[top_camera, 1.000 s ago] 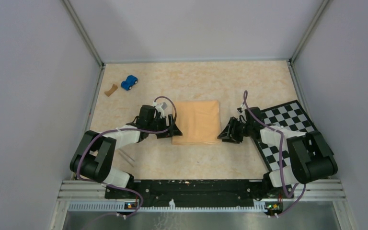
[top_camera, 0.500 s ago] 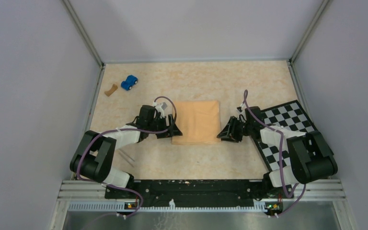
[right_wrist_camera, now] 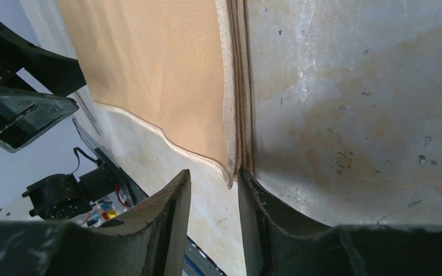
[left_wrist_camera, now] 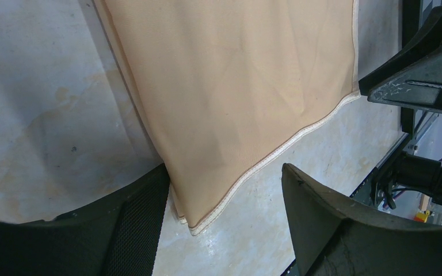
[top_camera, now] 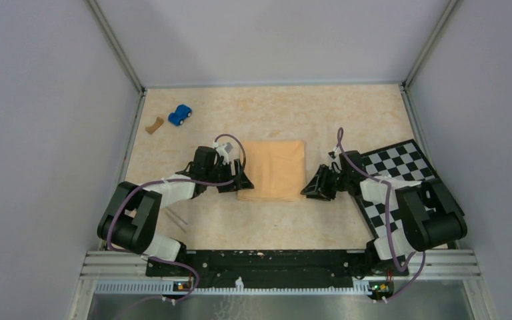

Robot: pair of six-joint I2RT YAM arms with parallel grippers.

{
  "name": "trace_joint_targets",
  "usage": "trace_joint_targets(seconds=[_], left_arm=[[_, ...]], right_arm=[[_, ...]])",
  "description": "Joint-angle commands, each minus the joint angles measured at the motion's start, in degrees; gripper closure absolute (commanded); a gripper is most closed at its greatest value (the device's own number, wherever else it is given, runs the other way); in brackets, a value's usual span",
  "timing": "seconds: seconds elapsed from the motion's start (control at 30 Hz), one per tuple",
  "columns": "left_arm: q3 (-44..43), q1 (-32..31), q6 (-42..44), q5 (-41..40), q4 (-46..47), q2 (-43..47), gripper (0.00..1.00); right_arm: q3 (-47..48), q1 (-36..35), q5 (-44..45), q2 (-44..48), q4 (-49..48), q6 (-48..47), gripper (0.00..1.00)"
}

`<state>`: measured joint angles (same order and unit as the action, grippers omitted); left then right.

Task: Fold the napkin into a case and place the utensils inside
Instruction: Pick up the top corner of the square-folded napkin from the center of the board.

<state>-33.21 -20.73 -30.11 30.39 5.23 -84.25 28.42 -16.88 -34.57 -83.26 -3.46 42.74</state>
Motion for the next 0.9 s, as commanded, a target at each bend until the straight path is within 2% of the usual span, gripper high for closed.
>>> trace_joint_targets(seconds=[0.0,0.17,0.37,0.7,0.87], left_arm=[[1.1,-0.4,0.2,-0.4,-0.4,-0.6,0.23],[1.1,-0.3,0.1,-0.3,-0.2,-0.7,0.23],[1.3,-0.3,0.2,-0.4,-0.3,-0.6,0.23],[1.6,-0.4,0.4,-0.4,-0.2,-0.7,0.23],[1.8,-0.4,0.1,-0.2,0.4,-0.9,0.23]], right_arm=[[-0.2,-0.8,0.0,-0.4,-2.3,0.4,0.63],[0.2,-0.9,-0.5,-0.1,-2.2,0.5,0.62],[1.6,-1.7,-0.2,1.7,-0.4,0.5,0.68],[3.8,-2.2,1.6,5.9,5.2,-0.7,0.68],[3.7,-2.4,1.2,3.7,3.9,-0.4,0.67]])
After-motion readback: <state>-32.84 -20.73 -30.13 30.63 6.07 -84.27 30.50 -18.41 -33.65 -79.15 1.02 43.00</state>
